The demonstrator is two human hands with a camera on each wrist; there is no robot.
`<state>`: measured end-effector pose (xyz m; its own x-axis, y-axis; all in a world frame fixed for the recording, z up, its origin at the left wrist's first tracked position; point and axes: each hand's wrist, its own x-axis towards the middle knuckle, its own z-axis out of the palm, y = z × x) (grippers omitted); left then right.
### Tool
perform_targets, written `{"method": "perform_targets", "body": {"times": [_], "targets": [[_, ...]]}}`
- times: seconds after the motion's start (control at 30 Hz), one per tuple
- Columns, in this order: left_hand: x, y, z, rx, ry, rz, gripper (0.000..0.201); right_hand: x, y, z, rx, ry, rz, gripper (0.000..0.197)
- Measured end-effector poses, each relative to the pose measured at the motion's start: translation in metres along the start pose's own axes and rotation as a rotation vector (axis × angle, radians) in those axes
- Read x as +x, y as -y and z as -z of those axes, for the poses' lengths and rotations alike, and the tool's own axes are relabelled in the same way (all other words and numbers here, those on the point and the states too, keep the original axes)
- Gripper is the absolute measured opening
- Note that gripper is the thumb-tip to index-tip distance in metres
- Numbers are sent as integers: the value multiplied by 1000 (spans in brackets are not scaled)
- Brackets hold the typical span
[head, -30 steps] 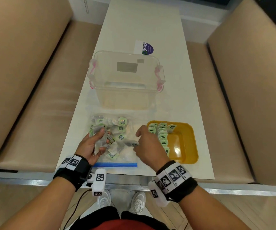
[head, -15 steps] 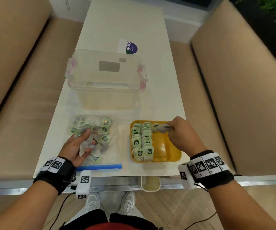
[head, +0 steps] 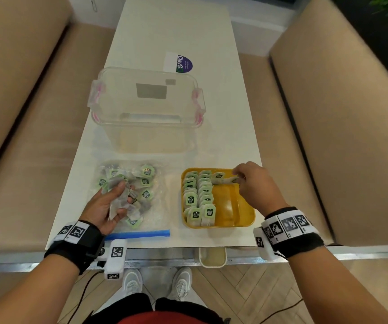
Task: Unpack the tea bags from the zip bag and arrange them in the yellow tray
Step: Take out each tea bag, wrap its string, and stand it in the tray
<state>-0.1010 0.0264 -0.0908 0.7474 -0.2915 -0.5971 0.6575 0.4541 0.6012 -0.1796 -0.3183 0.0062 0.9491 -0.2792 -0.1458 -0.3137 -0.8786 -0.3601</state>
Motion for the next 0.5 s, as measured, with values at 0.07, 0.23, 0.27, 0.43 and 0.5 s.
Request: {"method": "perform_targets", "body": {"times": [0.07, 0.23, 0.27, 0.43, 0.5], "targets": [[-1, 0, 0, 5, -3, 1, 10, 2, -1, -2, -9, 17, -6, 22], [-3, -1, -1, 12, 4, 2, 10, 8, 0, -15, -45, 76, -36, 16], [-2, -1, -1, 15, 8, 4, 11, 10, 0, -18, -38, 73, -37, 17], [-2, -1, 1, 26, 19, 6, 14, 17, 4, -31, 9, 71, -58, 18], [-3, 0, 1, 26, 12, 5, 12, 18, 5, -34, 16, 51, -73, 16]]}}
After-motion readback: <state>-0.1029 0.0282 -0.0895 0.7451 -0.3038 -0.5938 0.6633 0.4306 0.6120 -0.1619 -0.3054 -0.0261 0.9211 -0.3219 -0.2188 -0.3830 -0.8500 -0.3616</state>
